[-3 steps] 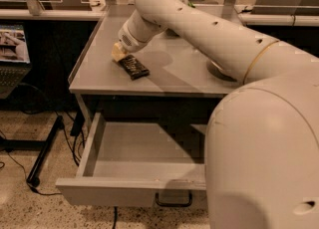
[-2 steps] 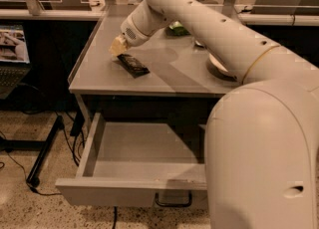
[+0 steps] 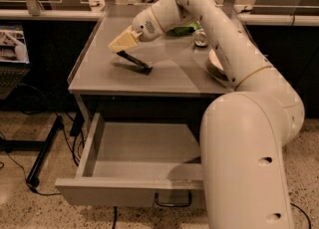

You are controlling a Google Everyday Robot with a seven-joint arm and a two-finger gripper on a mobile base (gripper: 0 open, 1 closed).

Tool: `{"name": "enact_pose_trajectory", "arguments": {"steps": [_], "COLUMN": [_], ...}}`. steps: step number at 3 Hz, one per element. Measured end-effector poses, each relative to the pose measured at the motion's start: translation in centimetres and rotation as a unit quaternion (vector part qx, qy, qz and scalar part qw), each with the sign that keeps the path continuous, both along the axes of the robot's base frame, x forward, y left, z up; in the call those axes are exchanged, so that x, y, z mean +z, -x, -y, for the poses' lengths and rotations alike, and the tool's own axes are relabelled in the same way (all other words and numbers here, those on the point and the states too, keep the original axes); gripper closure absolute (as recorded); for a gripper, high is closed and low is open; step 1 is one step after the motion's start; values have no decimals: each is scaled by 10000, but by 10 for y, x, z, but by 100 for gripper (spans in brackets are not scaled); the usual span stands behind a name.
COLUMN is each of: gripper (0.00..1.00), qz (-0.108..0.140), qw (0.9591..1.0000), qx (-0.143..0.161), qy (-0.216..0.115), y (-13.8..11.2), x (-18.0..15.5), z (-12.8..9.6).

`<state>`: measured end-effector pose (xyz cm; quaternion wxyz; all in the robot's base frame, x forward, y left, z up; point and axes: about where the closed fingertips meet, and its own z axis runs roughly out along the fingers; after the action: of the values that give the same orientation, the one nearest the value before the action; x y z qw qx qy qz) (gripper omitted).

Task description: Place rxbar chocolate into top drawer

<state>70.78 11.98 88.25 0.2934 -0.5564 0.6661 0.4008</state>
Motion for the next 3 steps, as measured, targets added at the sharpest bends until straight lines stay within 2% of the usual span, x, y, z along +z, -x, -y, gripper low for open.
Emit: {"name": "enact_pose_trajectory", "arguments": {"steps": [1, 2, 3], "gripper": [100, 100, 100], "qz": [-69, -32, -113], "qw": [9988, 9996, 9998], "qx": [367, 181, -5], "qy": [-309, -234, -178], "y": [22, 35, 43], "x": [30, 51, 52], "z": [32, 69, 86]}}
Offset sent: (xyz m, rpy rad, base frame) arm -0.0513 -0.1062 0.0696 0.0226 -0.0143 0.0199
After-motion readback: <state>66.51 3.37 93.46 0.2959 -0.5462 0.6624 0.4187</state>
